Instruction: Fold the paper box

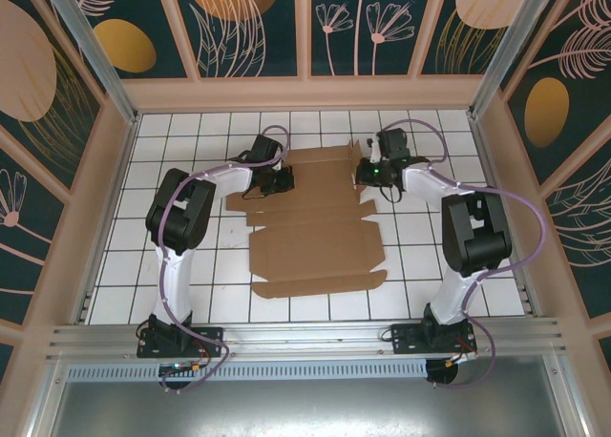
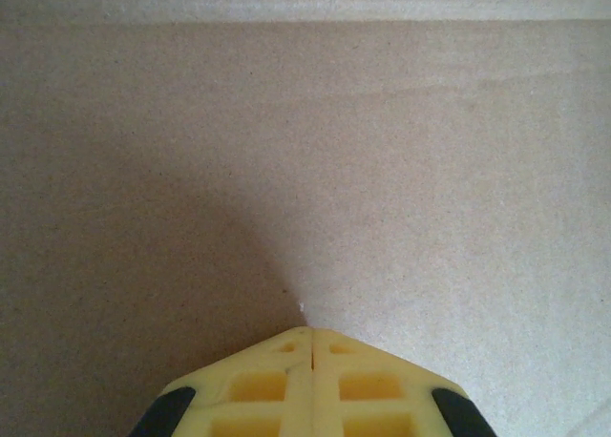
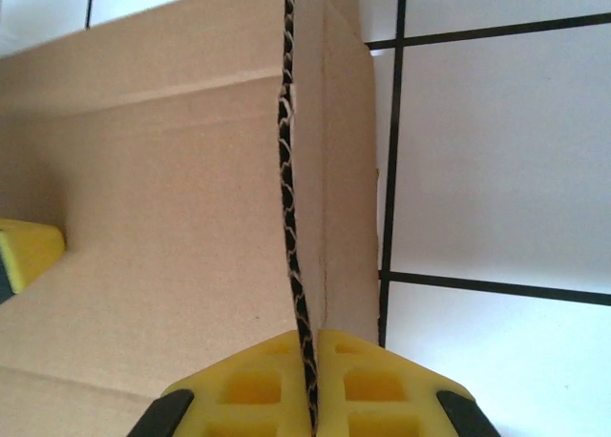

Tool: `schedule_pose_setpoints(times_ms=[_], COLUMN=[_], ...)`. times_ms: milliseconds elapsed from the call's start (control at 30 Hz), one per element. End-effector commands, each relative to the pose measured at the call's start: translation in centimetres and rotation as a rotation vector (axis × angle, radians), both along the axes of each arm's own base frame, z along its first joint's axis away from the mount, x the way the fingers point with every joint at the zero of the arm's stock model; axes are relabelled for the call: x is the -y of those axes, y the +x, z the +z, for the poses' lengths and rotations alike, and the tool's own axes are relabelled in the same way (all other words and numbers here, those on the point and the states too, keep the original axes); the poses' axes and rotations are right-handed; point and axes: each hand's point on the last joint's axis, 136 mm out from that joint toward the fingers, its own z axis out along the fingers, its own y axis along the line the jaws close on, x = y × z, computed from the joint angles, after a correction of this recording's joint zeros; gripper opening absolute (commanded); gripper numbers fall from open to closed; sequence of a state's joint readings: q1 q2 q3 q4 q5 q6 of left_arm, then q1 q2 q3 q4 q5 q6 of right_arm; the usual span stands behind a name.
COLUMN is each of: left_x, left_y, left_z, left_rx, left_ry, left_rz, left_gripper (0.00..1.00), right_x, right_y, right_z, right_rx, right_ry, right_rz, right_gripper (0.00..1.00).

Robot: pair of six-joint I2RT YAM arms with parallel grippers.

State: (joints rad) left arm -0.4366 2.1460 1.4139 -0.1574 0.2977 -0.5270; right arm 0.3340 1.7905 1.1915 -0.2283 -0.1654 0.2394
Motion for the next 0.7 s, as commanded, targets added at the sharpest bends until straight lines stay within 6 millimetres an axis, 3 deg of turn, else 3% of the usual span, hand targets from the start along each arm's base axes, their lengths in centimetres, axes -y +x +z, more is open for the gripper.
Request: schedule_pose_setpoints(times_ms=[0,433,667], left_x=[-0.6,-0.7,-0.8], left_y=[-1.5,-1.6,-1.7], left_z=[-3.0,-3.2,-3.2], left_rx=[-0.088,-0.095,-0.094], left_ry=[0.035,0.04,0.043], left_rz=[0.007,0.01,0.012], left_gripper=[0.0,0.0,0.0], right_x=[-1.1,-6.8,-7.2], right_y=[-0.4,-1.3,-0.9], right_z=[-0.3,-1.3,-3.2], right_rx=[0.019,0.167,0.132], right_ry=[-0.193,-0.606,-0.671], right_rz=[-0.004,0.011,0.026], right_gripper=[0.0,0.02,0.02])
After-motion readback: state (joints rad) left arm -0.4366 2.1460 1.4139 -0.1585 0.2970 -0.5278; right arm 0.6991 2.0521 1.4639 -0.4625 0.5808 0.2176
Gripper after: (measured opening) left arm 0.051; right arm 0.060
